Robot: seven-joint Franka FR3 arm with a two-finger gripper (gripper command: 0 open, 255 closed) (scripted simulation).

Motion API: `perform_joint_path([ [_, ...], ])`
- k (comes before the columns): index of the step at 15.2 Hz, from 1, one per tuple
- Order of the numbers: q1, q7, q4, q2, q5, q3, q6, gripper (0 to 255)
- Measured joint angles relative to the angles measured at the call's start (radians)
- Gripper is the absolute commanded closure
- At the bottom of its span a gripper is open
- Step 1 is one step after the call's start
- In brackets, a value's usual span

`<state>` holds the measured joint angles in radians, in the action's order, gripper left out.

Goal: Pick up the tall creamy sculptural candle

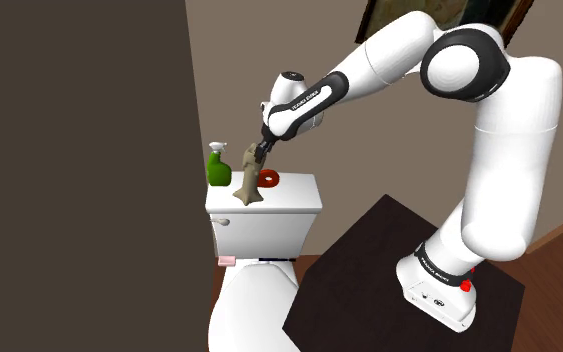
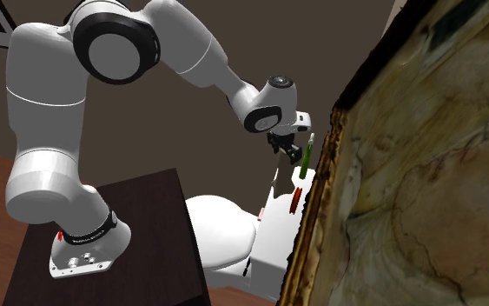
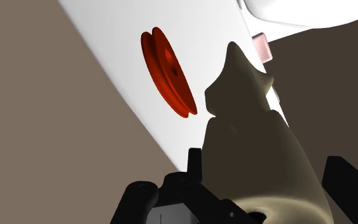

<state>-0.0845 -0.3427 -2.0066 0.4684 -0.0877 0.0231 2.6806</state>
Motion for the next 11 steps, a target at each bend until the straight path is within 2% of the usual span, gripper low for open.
perform_joint_path([
  [3,-0.001,0.001,-0.002,-0.004,0.000,0.000,-0.004,255],
  [11,0.000,0.005,0.003,-0.075,0.005,-0.004,-0.083,255],
])
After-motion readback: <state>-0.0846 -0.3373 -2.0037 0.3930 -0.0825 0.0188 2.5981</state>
